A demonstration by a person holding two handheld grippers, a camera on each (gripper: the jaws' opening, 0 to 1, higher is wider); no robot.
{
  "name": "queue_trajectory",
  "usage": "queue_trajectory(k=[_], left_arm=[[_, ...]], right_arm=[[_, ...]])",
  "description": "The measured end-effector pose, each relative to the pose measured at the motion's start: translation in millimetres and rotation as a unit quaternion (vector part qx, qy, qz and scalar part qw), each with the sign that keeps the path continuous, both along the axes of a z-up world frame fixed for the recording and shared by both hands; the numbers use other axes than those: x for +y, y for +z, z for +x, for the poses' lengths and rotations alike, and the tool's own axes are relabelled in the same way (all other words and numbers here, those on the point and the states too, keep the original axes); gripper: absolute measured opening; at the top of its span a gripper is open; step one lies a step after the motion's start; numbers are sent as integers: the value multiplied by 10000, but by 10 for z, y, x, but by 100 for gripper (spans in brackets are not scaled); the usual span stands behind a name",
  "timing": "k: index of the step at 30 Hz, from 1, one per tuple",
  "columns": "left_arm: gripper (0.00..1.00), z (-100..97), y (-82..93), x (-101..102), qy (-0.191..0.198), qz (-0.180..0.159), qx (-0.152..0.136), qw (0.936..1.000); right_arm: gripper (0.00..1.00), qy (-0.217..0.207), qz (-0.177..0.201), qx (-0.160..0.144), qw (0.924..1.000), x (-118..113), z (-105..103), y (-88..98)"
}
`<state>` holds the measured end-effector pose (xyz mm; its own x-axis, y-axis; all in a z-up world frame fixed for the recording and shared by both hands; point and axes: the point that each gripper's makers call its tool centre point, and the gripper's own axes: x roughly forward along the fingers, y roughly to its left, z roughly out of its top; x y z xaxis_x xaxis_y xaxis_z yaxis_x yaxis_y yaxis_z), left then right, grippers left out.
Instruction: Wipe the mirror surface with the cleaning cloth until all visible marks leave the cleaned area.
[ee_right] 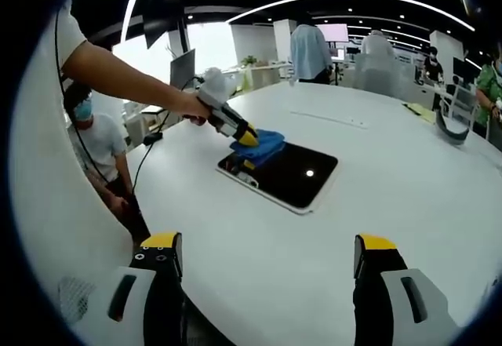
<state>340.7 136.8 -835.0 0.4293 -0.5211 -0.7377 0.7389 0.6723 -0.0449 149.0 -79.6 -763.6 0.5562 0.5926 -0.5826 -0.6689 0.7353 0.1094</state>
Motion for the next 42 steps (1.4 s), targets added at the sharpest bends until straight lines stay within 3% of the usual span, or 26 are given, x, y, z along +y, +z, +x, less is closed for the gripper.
queue_trajectory(k=[42], left_arm=[[19, -291, -15, 22, 117, -84, -26, 9999]], right_arm=[[90, 27, 55, 3, 10000, 19, -48, -38]])
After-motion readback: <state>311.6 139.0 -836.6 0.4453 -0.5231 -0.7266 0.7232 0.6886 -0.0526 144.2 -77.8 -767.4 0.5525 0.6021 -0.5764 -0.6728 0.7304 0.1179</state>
